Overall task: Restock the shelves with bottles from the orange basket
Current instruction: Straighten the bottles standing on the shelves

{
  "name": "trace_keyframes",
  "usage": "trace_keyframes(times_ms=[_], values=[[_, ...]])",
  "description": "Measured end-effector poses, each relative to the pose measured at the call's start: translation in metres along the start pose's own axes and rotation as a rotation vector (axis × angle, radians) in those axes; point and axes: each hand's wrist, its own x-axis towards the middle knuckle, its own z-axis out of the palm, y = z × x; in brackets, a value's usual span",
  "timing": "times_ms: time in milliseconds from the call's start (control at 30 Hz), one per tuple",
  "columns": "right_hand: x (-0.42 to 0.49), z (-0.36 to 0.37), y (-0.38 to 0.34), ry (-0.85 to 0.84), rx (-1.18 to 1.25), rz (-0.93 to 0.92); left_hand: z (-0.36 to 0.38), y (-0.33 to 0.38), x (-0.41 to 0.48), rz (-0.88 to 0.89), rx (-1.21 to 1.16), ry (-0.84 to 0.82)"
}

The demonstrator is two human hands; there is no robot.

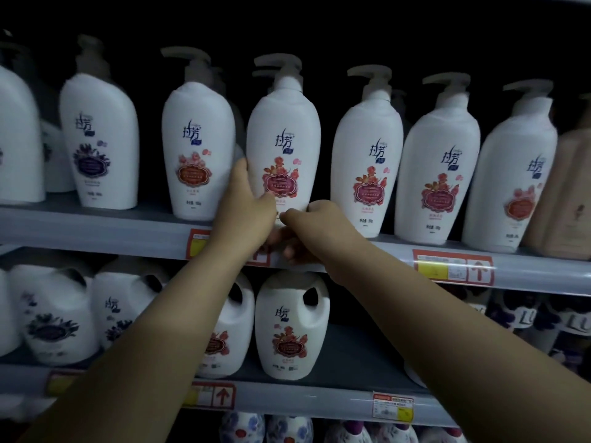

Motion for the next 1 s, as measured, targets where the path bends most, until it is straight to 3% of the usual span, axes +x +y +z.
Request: trace_keyframes(times_ms=[400,733,1000], values=[[-0.012,-0.011,0.005,0.038,-0.053,-0.009,0.000,0.001,-0.002,0.049,-0.046,-0.122],[0.003,-0.016,0.015,0.193,-0.291,-0.084,-0.001,-0.002,-0.002,0.073,-0.085,-0.112],[0.001,-0.022,0.018,0.124,-0.219,-0.096,-0.004,0.004,-0.004,0.010,-0.085,-0.108]])
